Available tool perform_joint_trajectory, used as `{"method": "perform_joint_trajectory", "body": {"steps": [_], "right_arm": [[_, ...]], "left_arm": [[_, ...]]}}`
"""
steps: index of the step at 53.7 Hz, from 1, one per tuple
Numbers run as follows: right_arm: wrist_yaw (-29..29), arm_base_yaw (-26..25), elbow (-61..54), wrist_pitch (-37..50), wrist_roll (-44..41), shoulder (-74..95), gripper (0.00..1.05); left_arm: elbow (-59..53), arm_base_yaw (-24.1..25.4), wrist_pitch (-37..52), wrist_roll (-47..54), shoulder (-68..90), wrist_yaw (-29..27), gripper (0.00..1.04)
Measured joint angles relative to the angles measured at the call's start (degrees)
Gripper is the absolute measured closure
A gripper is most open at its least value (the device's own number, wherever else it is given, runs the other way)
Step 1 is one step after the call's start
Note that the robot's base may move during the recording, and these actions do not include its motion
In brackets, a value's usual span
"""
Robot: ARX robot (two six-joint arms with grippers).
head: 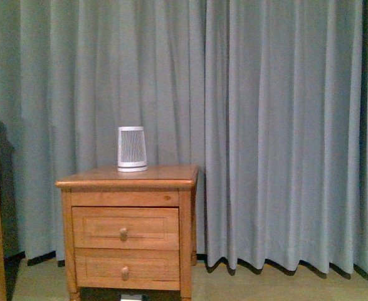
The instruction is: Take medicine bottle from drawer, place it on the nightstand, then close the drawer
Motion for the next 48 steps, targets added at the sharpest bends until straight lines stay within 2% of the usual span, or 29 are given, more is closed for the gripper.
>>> {"method": "perform_joint_trajectory", "body": {"steps": [48], "right_arm": [[0.0,0.0,0.0,0.0,0.0,0.0,0.07]], "left_arm": [[0.0,0.0,0.0,0.0,0.0,0.0,0.07]]}}
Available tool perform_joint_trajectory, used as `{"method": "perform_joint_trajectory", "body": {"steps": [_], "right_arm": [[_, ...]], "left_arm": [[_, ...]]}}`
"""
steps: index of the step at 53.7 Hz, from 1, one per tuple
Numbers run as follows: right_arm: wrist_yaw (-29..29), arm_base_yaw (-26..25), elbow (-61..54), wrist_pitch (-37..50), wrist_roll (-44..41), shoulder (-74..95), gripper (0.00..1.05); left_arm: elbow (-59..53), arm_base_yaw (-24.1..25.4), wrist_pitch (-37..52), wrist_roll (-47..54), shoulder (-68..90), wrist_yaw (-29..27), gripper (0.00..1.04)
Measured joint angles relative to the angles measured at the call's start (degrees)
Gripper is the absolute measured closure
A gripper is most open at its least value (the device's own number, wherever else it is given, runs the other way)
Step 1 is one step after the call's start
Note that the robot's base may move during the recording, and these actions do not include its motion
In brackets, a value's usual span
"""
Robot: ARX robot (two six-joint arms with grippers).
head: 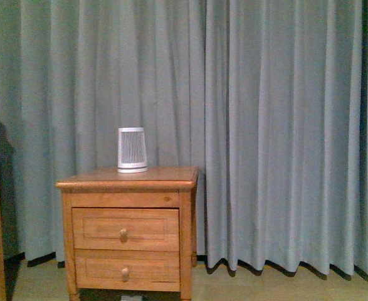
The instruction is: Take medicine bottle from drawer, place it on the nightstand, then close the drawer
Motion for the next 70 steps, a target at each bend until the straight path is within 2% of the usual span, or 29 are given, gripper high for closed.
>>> {"method": "perform_joint_trajectory", "body": {"steps": [70], "right_arm": [[0.0,0.0,0.0,0.0,0.0,0.0,0.07]], "left_arm": [[0.0,0.0,0.0,0.0,0.0,0.0,0.07]]}}
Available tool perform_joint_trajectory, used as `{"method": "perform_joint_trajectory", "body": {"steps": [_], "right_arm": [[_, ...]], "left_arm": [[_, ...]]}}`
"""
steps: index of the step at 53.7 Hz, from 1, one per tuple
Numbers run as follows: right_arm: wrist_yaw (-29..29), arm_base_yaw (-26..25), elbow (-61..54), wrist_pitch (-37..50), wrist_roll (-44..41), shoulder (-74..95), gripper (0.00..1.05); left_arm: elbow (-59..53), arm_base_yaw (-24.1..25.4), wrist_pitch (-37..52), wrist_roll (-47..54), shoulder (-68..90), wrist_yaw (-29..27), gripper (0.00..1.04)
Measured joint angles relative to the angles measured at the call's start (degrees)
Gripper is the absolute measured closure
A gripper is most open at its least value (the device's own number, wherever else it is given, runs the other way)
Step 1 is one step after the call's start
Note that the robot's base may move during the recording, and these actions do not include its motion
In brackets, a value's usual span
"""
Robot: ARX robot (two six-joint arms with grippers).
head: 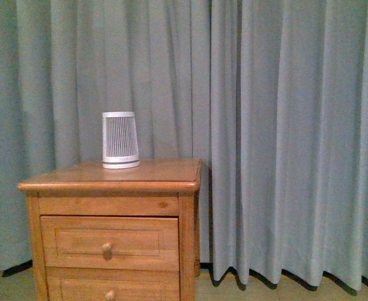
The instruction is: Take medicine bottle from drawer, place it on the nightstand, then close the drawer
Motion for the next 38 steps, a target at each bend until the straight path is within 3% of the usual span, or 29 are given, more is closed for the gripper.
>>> {"method": "perform_joint_trajectory", "body": {"steps": [32,38], "right_arm": [[-0.1,0.0,0.0,0.0,0.0,0.0,0.07],[-0.1,0.0,0.0,0.0,0.0,0.0,0.07]], "left_arm": [[0.0,0.0,0.0,0.0,0.0,0.0,0.07],[3.2,-1.0,-11.5,-9.7,5.4,-5.1,0.07]]}}
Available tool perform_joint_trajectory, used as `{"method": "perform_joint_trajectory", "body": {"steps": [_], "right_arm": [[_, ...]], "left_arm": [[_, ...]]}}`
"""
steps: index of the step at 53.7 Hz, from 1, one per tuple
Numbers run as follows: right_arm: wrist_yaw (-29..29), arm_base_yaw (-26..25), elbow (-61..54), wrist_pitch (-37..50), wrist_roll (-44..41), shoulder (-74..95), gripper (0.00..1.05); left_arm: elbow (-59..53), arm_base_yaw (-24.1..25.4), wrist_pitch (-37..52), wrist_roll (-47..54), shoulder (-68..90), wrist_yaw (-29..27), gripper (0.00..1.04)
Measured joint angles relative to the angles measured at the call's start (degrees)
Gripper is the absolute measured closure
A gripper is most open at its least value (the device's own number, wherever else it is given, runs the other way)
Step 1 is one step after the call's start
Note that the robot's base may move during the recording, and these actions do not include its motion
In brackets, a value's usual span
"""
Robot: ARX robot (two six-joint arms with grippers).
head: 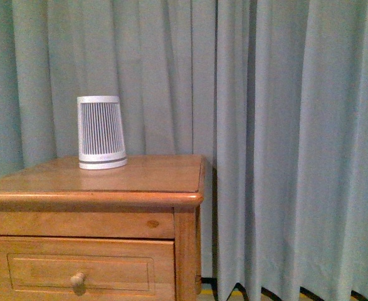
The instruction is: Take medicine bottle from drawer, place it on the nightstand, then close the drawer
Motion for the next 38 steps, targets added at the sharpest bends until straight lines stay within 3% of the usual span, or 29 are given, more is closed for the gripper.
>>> {"method": "perform_joint_trajectory", "body": {"steps": [3,7,14,25,29,38], "right_arm": [[0.0,0.0,0.0,0.0,0.0,0.0,0.07],[0.0,0.0,0.0,0.0,0.0,0.0,0.07],[0.0,0.0,0.0,0.0,0.0,0.0,0.07],[0.0,0.0,0.0,0.0,0.0,0.0,0.07],[0.0,0.0,0.0,0.0,0.0,0.0,0.07],[0.0,0.0,0.0,0.0,0.0,0.0,0.07]], "left_arm": [[0.0,0.2,-1.3,-3.8,1.3,0.6,0.07],[0.1,0.7,4.7,-5.3,5.8,1.2,0.07],[0.6,0.6,26.8,-5.3,26.2,1.0,0.07],[11.5,-3.5,68.0,-4.1,75.7,-0.5,0.07],[17.4,-4.9,74.0,-3.4,90.1,-0.2,0.07],[27.2,-6.3,76.3,-2.8,104.6,-0.2,0.07]]}}
